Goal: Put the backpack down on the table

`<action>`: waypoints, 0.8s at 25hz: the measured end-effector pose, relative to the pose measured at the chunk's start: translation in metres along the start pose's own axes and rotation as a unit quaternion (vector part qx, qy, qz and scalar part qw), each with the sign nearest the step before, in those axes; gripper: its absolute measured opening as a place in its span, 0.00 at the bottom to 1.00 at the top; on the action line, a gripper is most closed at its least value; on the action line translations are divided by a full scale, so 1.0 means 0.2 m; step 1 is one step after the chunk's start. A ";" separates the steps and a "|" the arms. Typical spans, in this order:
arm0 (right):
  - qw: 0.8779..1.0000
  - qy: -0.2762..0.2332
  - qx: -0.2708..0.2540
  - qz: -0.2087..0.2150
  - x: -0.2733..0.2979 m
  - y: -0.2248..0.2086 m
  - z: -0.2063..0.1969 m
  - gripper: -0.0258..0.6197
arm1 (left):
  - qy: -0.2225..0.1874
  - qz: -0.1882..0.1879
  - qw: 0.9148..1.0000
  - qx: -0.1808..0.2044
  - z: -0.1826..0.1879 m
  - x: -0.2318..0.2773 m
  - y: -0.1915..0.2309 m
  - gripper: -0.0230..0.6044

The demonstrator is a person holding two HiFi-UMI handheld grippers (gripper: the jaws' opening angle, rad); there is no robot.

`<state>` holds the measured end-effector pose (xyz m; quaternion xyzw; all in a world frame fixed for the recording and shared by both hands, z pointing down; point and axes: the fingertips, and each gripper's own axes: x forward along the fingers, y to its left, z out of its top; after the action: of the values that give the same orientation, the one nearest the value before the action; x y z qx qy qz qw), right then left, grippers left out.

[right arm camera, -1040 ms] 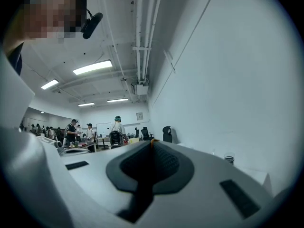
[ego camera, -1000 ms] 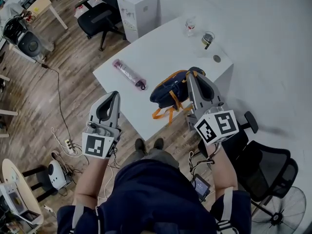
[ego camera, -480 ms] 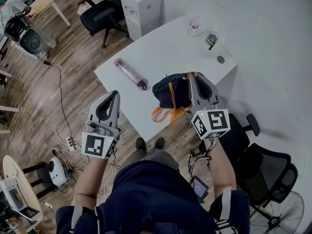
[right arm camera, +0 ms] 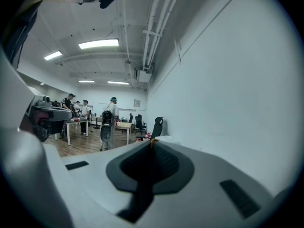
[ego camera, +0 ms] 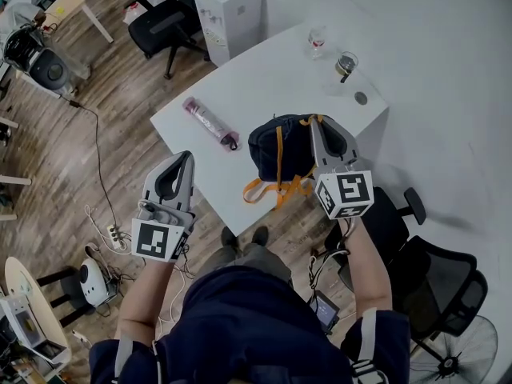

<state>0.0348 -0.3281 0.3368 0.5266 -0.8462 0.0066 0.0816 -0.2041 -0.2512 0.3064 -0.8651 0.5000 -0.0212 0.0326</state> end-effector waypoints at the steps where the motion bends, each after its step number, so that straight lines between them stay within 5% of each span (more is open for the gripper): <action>1: 1.000 0.002 -0.005 0.002 0.02 -0.01 -0.01 0.04 | 0.001 -0.001 1.000 0.001 0.00 0.01 -0.01 0.04; 20: 0.999 0.001 -0.050 0.001 0.42 -0.12 -0.19 0.04 | 0.002 -0.001 1.000 -0.008 -0.04 0.21 -0.04 0.04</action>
<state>0.0249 -0.4105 0.3848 0.5207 -0.8461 -0.0353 0.1083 -0.1772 -0.2833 0.3153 -0.8659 0.4992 -0.0192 0.0248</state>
